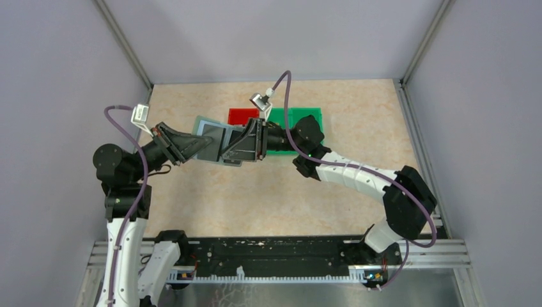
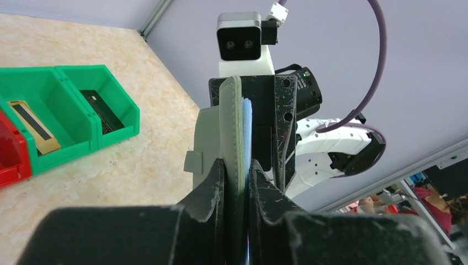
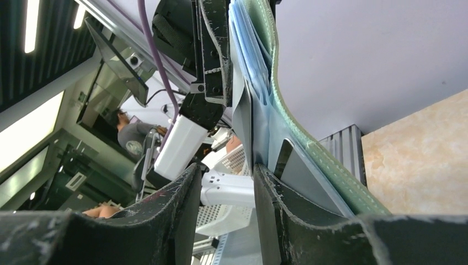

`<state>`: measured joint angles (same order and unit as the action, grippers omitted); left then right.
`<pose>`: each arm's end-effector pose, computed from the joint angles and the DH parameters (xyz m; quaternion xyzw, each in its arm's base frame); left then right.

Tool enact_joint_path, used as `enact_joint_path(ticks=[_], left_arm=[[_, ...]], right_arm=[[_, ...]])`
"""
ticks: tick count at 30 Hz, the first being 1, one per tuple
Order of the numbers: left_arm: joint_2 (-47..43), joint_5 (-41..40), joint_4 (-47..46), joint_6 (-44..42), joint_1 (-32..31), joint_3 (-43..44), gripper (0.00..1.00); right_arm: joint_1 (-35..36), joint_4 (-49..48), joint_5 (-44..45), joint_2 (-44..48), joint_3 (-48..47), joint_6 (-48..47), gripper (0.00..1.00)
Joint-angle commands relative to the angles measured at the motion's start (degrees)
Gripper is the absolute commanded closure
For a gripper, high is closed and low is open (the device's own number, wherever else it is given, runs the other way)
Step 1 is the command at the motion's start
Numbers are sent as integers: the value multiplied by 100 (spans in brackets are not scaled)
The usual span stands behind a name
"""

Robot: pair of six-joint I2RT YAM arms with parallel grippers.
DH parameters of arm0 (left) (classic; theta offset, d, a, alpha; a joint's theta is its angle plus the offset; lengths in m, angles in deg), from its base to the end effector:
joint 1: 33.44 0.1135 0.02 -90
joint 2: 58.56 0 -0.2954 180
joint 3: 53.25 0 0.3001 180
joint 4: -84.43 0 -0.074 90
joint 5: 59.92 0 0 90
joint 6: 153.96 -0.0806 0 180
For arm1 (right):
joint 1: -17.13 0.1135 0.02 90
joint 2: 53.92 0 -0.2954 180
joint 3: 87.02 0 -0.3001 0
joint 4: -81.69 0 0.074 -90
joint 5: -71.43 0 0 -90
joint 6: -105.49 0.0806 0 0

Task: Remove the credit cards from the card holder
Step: Remove the credit card from the card holder.

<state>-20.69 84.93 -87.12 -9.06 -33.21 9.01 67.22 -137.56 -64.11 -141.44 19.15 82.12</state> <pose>0.1762 -0.0652 0.4518 0.0786 0.6440 -0.5718 0.5021 0.2231 0.3564 0.3939 -0.2533 0.5336 0.7724 0.2335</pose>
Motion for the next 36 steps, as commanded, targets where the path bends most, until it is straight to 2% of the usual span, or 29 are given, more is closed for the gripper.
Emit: enact_joint_path(ticks=[1,6,10,19,23,26,28,30,31,36], left_arm=[[-58,326,-60,411,-59,92,100],[-108,346,-35,412,-60,24,99],[-203,293,24,191,-58,-224,90],[-241,91,240,-355,-59,-303,90],[-236,48,230,-531,-60,-228,79],[-212,136,172,-523,-58,-184,77],[-176,239,134,-466,-61,-120,82],[-174,262,77,-432,-59,-66,96],[-186,255,73,-451,-63,-32,100],[-236,318,55,-579,-58,86,100]], right_arm=[[1,31,1027,56,-212,-396,60],[1,181,1255,103,-251,-588,60],[26,57,1251,16,-343,-499,61],[30,-1179,1120,-249,-239,447,70],[38,-1394,1122,-282,-201,601,73],[36,-1389,1177,-258,-136,595,75],[42,-1230,1235,-232,-106,508,76],[52,-889,1305,-181,-114,300,77],[81,-674,1343,-145,-128,154,77],[180,179,1508,-21,-230,-444,74]])
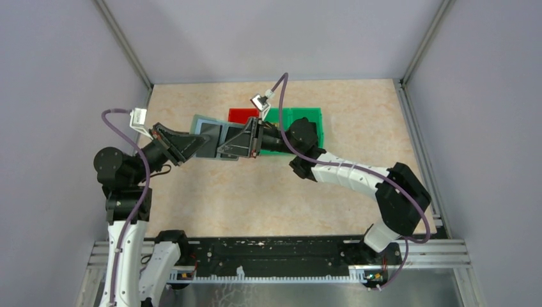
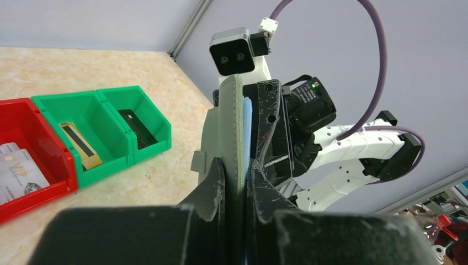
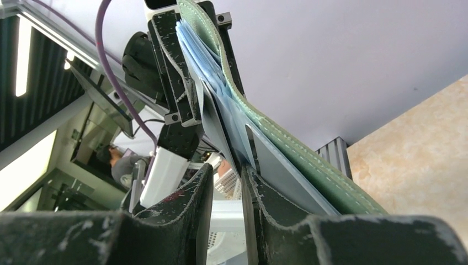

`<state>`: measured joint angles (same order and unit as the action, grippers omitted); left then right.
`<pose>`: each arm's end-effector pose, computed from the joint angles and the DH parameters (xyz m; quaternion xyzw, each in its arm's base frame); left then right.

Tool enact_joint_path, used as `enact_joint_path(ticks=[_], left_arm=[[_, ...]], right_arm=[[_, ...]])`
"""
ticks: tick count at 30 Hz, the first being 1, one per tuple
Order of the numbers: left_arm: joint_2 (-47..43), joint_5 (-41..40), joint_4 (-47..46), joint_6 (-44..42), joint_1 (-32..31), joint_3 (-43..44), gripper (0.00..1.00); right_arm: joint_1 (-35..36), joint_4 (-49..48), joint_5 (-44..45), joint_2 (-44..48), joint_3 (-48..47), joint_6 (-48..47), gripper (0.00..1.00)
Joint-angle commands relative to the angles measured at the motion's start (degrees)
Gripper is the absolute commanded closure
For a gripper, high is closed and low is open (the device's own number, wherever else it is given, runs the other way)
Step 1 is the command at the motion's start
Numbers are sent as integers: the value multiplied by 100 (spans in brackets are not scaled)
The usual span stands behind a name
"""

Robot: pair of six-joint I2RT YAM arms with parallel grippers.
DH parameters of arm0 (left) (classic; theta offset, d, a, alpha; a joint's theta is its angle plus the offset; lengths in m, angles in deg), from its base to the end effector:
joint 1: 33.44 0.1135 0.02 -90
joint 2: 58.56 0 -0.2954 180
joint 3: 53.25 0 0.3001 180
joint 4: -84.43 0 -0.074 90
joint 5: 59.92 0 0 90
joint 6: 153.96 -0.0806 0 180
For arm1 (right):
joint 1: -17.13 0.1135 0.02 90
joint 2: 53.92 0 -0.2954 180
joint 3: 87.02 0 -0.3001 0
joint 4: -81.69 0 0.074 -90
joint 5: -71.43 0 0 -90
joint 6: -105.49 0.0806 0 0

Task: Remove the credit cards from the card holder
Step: Remove the credit card from the card holder.

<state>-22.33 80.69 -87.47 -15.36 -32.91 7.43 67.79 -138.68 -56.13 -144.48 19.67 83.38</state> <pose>0.1756 -0.0607 0.4475 0.0859 0.6351 -0.5287 0.5566 0.2386 0.3686 0.3740 -0.1875 0.5561 0.7698 0.2511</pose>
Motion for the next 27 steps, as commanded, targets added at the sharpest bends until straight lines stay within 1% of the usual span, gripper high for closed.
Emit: enact_joint_path(ticks=[1,6,7,9,10,12,13,17,20,24,26,27], left_arm=[[-70,754,94,26,-93,247,100],[-61,793,116,-10,-94,227,100],[-63,777,120,-50,-96,227,99],[-57,663,240,-244,-89,234,89],[-48,598,306,-354,-93,248,86],[-17,496,643,-592,-89,297,81],[-2,480,698,-645,-89,313,80],[62,398,865,-753,-89,401,82],[166,453,985,-716,-89,535,81],[416,858,966,-423,-89,657,76],[613,1119,908,-187,-89,658,78],[699,1246,864,-64,-89,658,80]], right_arm=[[127,232,715,289,-270,-561,74],[141,-34,671,232,-329,-425,74],[146,-182,637,218,-324,-348,76],[146,-548,590,185,-282,-118,82],[139,-690,577,176,-268,-32,87],[138,-900,546,150,-235,130,99],[138,-962,540,137,-223,182,100],[145,-1022,553,138,-106,237,100],[144,-917,598,166,5,169,100],[143,-707,667,228,171,38,100],[144,-674,683,246,236,8,100],[142,-675,680,260,270,6,100]])
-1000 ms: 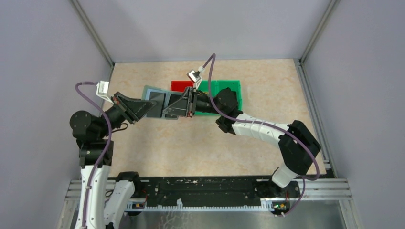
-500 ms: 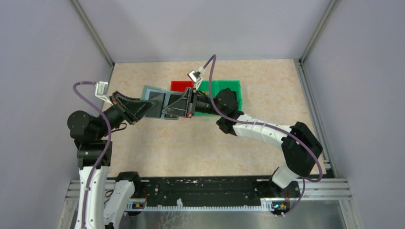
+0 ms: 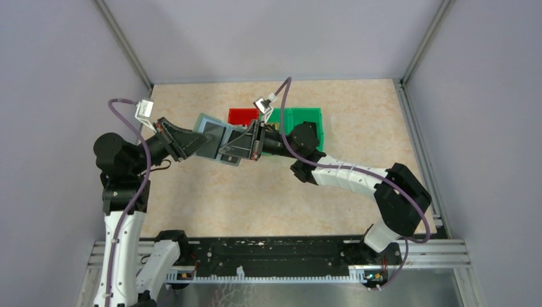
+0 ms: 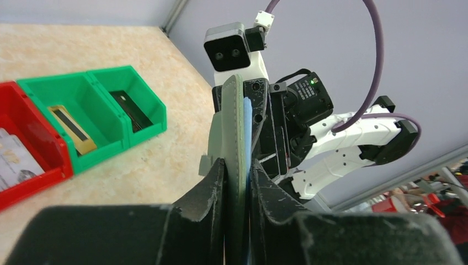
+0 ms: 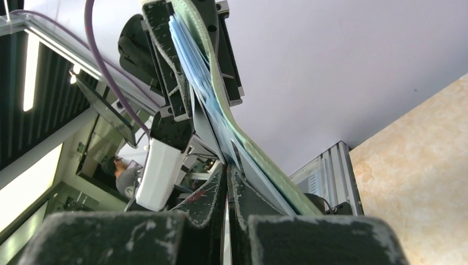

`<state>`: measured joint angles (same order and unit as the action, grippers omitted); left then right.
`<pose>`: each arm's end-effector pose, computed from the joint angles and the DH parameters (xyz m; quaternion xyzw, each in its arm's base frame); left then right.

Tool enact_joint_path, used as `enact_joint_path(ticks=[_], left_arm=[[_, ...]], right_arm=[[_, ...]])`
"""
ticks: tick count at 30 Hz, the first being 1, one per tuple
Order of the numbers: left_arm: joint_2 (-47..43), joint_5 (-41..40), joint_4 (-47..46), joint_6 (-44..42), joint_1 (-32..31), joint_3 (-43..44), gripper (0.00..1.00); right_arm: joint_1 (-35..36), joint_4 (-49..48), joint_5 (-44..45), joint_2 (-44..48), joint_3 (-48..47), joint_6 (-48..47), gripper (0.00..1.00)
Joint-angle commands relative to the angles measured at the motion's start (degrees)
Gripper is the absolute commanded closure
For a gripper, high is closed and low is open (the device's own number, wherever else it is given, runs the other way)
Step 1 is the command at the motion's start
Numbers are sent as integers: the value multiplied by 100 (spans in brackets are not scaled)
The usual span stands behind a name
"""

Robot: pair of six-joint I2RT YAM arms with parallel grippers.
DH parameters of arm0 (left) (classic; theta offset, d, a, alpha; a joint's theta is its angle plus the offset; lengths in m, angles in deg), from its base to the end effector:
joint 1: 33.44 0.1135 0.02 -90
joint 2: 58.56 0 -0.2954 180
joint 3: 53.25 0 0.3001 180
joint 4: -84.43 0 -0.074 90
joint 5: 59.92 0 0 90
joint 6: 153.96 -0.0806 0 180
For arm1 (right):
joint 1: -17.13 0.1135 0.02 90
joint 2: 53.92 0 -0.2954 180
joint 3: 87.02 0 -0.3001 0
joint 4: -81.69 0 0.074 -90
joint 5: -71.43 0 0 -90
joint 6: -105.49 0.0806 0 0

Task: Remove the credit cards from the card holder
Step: Remove the credit card from the card holder.

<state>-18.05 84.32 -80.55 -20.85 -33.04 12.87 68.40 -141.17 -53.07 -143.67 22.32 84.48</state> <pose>0.1855 -0.0641 0.4574 0.1150 0.6581 -0.5206 0.5317 0.2339 0.3646 0.3673 -0.1651 0.5538 0.7743 0.2579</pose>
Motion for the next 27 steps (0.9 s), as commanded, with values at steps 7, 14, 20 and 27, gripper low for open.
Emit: enact_joint_path(ticks=[7,14,20,27], left_arm=[[495,1171,27,754,-76,180,100],[145,881,-126,773,-76,27,98],[52,823,-145,783,-77,-80,98],[53,590,271,360,-78,-228,77]], right_arm=[[81,-435,409,227,37,-131,70],[82,-419,349,37,-251,-81,65],[84,-485,370,-82,-344,28,63],[90,-623,374,-62,-356,86,63]])
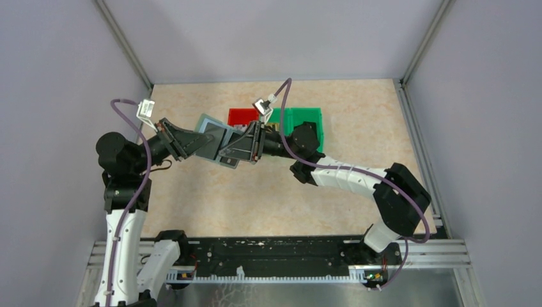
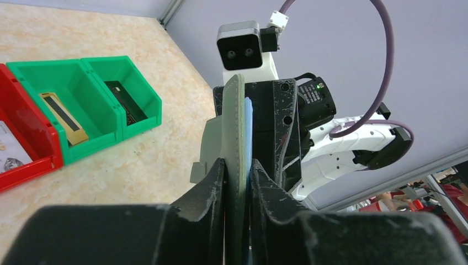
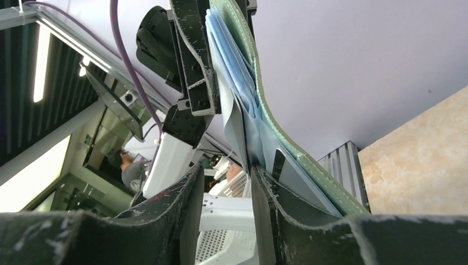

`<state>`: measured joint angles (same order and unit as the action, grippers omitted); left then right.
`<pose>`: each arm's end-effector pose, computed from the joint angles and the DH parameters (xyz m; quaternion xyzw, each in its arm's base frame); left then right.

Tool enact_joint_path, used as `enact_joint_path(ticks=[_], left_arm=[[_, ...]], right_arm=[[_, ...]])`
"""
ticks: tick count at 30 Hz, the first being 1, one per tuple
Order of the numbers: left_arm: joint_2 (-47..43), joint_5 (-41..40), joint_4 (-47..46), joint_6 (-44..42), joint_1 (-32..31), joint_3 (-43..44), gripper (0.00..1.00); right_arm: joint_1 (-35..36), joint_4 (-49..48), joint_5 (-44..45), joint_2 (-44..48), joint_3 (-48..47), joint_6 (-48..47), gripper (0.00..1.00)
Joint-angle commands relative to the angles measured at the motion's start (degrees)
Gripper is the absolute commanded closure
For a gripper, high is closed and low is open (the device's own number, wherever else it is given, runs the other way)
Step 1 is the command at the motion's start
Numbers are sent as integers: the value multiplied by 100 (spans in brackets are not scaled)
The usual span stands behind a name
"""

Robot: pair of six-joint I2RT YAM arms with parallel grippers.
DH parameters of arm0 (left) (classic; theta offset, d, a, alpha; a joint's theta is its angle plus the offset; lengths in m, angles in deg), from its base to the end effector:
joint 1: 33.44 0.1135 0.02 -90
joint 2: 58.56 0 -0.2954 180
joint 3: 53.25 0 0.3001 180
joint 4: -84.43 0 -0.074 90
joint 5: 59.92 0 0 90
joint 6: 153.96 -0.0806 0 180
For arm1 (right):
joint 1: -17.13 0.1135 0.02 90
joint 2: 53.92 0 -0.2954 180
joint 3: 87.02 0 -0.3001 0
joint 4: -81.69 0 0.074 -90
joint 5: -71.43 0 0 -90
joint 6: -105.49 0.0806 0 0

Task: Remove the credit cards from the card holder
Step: Remove the credit card from the card holder.

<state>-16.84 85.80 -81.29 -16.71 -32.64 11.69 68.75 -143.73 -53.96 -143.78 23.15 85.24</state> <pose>0.1942 -0.0639 0.4470 0.0905 0.6694 -0.5441 0.4978 0.2288 0.3641 0.3660 -0.1735 0.5433 0.7816 0.2526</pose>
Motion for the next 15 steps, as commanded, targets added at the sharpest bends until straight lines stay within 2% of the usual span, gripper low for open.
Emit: enact_joint_path(ticks=[1,3,6,10,12,15], left_arm=[[-59,422,367,-70,-115,-131,75],[-45,390,415,-119,-119,-126,72],[-5,439,448,-156,-124,-46,61],[234,751,586,-146,-115,276,54],[363,948,601,-160,-118,390,54],[498,1121,600,-137,-115,451,59]], right_arm=[[51,-388,459,-49,-437,27,64],[51,-442,457,-61,-424,78,65],[52,-471,446,-91,-421,124,66],[51,-413,471,-76,-370,113,67],[51,-399,489,-68,-335,116,68],[50,-409,507,-42,-289,109,68]])
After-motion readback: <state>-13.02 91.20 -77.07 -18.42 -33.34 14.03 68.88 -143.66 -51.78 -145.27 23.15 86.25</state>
